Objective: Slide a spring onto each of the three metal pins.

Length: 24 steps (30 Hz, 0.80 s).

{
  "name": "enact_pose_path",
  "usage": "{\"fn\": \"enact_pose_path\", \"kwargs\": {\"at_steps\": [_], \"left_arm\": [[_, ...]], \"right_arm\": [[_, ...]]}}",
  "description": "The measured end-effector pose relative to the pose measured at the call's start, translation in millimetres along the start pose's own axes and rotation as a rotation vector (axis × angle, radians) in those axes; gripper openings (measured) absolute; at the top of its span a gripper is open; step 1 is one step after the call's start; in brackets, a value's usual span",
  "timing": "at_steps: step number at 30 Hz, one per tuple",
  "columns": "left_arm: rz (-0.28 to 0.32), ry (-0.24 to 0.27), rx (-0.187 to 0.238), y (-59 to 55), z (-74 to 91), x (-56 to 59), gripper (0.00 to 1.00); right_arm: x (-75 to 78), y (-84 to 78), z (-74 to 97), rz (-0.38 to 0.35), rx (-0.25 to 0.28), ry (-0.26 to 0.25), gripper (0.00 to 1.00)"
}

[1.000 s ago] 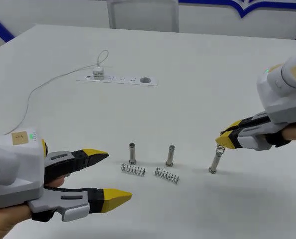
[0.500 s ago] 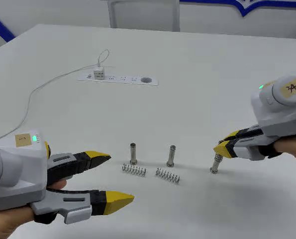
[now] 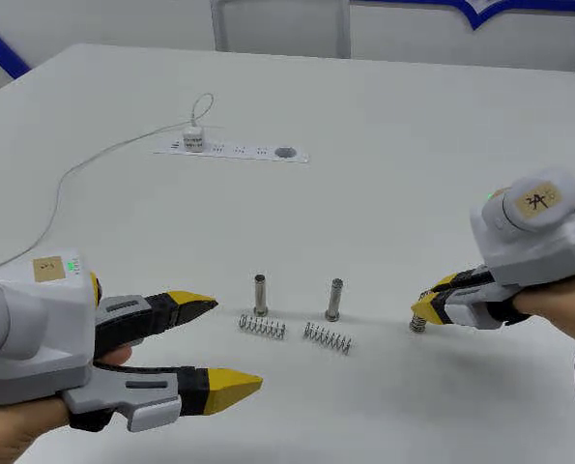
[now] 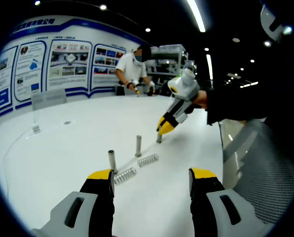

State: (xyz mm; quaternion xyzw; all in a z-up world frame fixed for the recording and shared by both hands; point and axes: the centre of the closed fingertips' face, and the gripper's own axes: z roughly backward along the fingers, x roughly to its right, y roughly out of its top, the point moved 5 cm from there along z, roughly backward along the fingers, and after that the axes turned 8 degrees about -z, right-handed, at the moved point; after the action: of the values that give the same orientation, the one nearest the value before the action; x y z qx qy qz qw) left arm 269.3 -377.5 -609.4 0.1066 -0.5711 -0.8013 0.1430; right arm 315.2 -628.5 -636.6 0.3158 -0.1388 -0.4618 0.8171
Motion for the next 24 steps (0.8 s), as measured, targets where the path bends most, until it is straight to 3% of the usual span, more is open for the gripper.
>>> {"fn": "enact_pose_path", "kwargs": {"at_steps": [14, 19, 24], "left_arm": [[-0.003, -0.007, 0.0, 0.7, -1.5, 1.4, 0.62], [-0.005, -0.011, 0.0, 0.8, -2.4, 1.8, 0.62], [-0.008, -0.014, 0.001, 1.3, -2.7, 2.5, 0.62]], "right_arm": [[-2.9, -24.5, 3.3, -0.015, -0.039, -0.001, 0.16], [-12.9, -29.5, 5.8, -0.013, -0.043, 0.012, 0.16], [-28.7, -24.6, 3.7, 0.026, -0.041, 0.038, 0.16]]}}
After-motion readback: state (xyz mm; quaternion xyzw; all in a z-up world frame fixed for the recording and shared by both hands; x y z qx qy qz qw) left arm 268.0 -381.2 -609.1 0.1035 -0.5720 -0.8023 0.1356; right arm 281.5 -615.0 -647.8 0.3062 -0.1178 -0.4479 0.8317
